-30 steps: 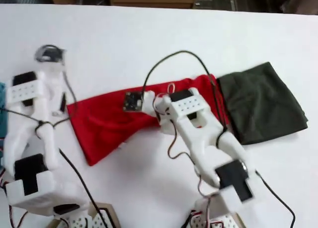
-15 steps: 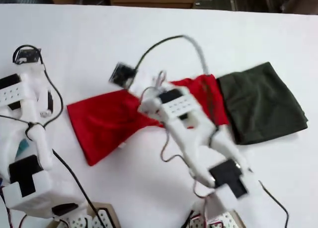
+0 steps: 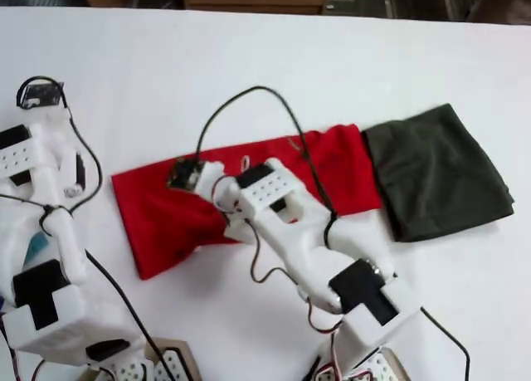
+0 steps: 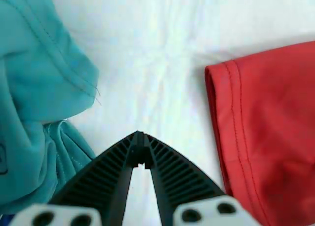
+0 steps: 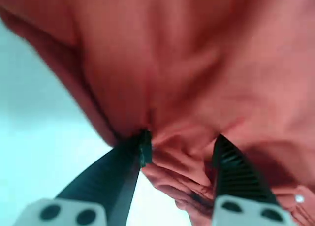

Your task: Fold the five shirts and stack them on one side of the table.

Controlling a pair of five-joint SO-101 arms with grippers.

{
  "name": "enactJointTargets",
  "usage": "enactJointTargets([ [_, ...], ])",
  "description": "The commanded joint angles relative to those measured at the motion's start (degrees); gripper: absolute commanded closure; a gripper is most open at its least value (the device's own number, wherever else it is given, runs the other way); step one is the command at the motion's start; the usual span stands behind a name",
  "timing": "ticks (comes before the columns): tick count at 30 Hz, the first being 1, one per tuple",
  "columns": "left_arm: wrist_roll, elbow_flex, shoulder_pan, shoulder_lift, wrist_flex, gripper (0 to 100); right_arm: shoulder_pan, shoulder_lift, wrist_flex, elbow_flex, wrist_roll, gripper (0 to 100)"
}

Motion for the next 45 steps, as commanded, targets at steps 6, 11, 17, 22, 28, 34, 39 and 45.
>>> enactJointTargets([
  [6, 0.26, -2.42, -1.41, -1.76, -0.44, 98, -0.04, -12.18, 0.57, -5.98, -0.62, 78.6],
  [11, 0.70, -2.33, -3.25, -1.76, -0.53, 98, 0.66, -14.20, -5.32, -9.58, -1.23, 78.6],
  [17, 11.16, -6.20, -13.27, -1.85, 0.00, 98, -1.98, -5.05, -14.20, -9.05, -10.55, 78.6],
  [22, 15.56, -11.03, -24.53, -1.76, 0.79, 98, -4.35, 1.27, -14.81, -9.14, -14.77, 78.6],
  [28, 14.51, -12.44, -28.48, -1.67, 0.79, 98, -11.91, 2.51, -10.51, -8.88, -14.77, 78.6],
  [34, 14.59, -12.44, -28.57, -1.76, 0.70, 98, -19.21, 3.91, -8.66, -6.24, -14.68, 78.6],
  [39, 14.68, -12.44, -30.07, -1.76, 0.62, 98, -20.53, 6.64, -8.22, -5.45, -14.68, 78.6],
  [45, 14.68, -12.44, -33.41, -1.76, 0.26, 98, -23.52, 2.33, -5.05, -5.63, -14.68, 78.6],
])
